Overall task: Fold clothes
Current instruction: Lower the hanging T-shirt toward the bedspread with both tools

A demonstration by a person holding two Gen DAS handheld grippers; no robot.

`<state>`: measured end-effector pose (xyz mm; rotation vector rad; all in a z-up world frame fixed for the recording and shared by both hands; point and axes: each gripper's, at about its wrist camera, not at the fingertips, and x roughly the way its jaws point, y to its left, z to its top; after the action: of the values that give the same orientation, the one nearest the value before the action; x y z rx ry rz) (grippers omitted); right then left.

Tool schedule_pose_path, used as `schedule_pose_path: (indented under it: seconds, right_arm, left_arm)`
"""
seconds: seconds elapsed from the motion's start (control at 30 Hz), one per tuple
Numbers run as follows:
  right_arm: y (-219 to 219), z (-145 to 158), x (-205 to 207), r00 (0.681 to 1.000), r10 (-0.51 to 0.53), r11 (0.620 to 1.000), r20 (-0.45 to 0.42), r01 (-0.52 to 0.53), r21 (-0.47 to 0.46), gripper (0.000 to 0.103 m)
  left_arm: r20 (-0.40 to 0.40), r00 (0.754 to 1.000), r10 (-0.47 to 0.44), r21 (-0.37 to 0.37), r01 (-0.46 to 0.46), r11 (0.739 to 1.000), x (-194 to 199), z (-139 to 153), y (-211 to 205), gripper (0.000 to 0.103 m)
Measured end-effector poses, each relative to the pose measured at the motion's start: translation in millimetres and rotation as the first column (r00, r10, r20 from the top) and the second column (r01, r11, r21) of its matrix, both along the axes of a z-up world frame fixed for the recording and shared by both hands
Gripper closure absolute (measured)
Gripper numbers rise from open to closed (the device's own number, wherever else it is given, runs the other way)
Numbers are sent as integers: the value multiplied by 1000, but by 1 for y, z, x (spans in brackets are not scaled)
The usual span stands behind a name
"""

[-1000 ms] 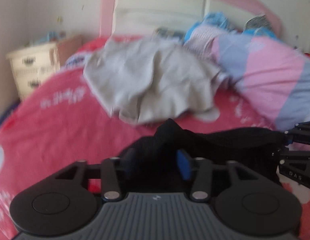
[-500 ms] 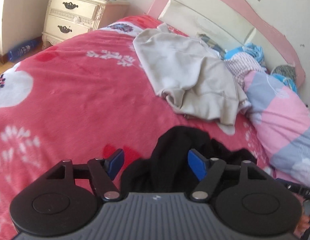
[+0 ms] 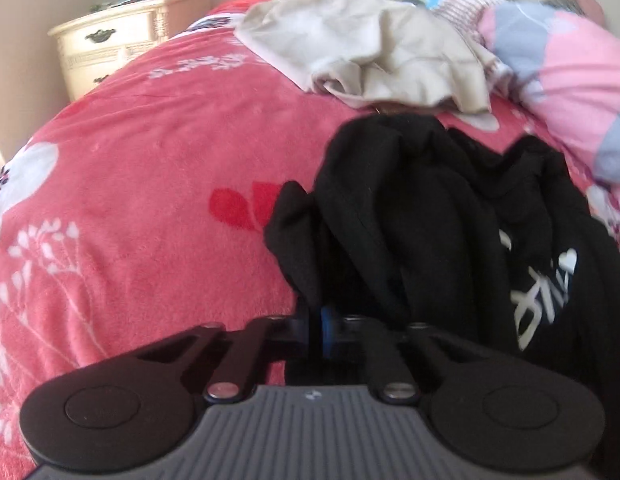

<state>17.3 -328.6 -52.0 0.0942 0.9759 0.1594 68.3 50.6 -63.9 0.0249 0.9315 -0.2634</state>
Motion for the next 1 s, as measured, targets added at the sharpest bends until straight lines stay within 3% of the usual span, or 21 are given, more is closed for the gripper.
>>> schedule_pose_path:
  seconds: [0.1,0.23,0.33,0.43,0.53,0.6,0.63,0.67,0.7,0.73,0.87,1.0]
  right_arm:
    - [-1,18,1,995,-24,987,99,40,-156,102]
    - [-7,40,15,976,-17,936,218,92,-340,102]
    - [-11,43,30,962,-16,881,271,142,-452,102]
    - [-19,37,46,957,-40,837,286,188,-513,102]
    - [-29,21,58,965,-94,840,246,209,-500,100]
    - [-34,9,63,976,-109,855,187,188,-484,98]
    - [-36,9,60,977,-121,860,178,193,-472,92]
    - [-38,9,57,977,-133,866,168,197,-460,88]
    - [-40,12,51,975,-141,870,169,204,-450,76]
    - [-40,19,41,971,-144,872,189,215,-440,68]
    - [-38,65,-11,950,-131,907,284,230,-353,56]
    - [-34,113,-65,919,-118,943,377,223,-247,53]
  left_arm:
    - [87,992,89,35,-93,995,6,21,15,98]
    - [196,958,210,73,-228,971,22,47,43,98]
    - [232,924,304,94,-333,938,38,51,59,98]
    - [269,893,360,189,-415,890,49,37,61,97]
    - [176,924,341,256,-377,890,60,11,60,91]
    - [147,934,325,252,-353,901,54,8,59,85]
    - [151,935,320,239,-349,906,48,11,59,78]
    - [156,936,316,225,-345,911,42,14,59,64]
    - [162,937,310,214,-340,916,36,18,59,55]
    - [185,938,293,220,-330,918,30,27,57,42]
    - [287,931,226,255,-301,919,4,71,49,32]
    - [350,916,195,183,-271,945,-31,126,44,30]
